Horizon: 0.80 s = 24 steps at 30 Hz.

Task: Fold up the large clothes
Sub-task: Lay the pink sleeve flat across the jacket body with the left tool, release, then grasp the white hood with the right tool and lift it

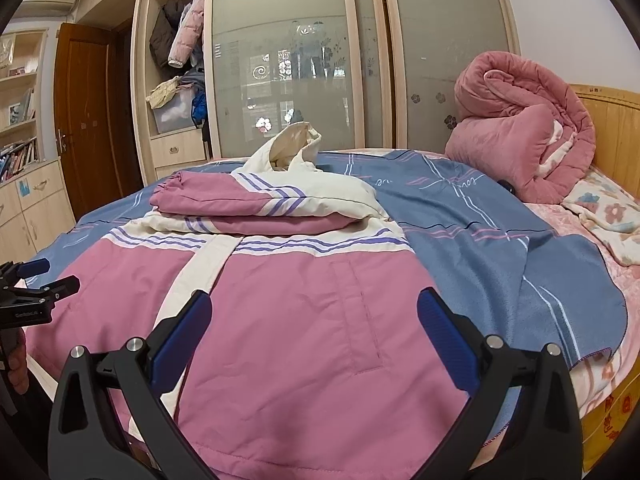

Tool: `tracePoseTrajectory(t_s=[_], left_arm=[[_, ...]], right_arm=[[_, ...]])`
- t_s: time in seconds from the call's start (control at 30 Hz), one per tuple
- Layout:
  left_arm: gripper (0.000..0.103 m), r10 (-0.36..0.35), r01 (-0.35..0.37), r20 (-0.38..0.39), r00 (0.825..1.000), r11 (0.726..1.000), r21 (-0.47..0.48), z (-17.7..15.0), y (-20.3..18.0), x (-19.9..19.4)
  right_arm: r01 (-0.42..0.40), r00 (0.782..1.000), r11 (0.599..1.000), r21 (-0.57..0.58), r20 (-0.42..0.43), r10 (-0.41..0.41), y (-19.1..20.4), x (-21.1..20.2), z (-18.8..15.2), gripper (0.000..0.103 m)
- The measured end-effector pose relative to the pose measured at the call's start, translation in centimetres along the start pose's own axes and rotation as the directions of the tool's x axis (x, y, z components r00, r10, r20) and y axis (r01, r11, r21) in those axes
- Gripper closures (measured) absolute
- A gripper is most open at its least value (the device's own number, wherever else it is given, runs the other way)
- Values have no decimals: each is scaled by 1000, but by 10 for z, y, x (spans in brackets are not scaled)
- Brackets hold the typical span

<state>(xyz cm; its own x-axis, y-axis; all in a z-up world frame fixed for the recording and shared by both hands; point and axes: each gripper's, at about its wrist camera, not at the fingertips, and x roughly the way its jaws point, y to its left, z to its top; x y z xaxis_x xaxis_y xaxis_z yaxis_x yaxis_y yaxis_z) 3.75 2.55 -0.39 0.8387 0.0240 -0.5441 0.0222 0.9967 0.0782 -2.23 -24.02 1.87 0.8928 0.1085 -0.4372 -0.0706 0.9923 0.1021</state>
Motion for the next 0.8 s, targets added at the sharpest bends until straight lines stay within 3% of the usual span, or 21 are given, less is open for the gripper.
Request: tracePoseTrajectory(t_s=[0.8], left_arm=[[2, -5, 5, -1, 1000, 999, 39, -2, -5, 1]], right_arm=[[-15, 1000, 1000, 10, -13, 15, 2, 4, -1, 1]])
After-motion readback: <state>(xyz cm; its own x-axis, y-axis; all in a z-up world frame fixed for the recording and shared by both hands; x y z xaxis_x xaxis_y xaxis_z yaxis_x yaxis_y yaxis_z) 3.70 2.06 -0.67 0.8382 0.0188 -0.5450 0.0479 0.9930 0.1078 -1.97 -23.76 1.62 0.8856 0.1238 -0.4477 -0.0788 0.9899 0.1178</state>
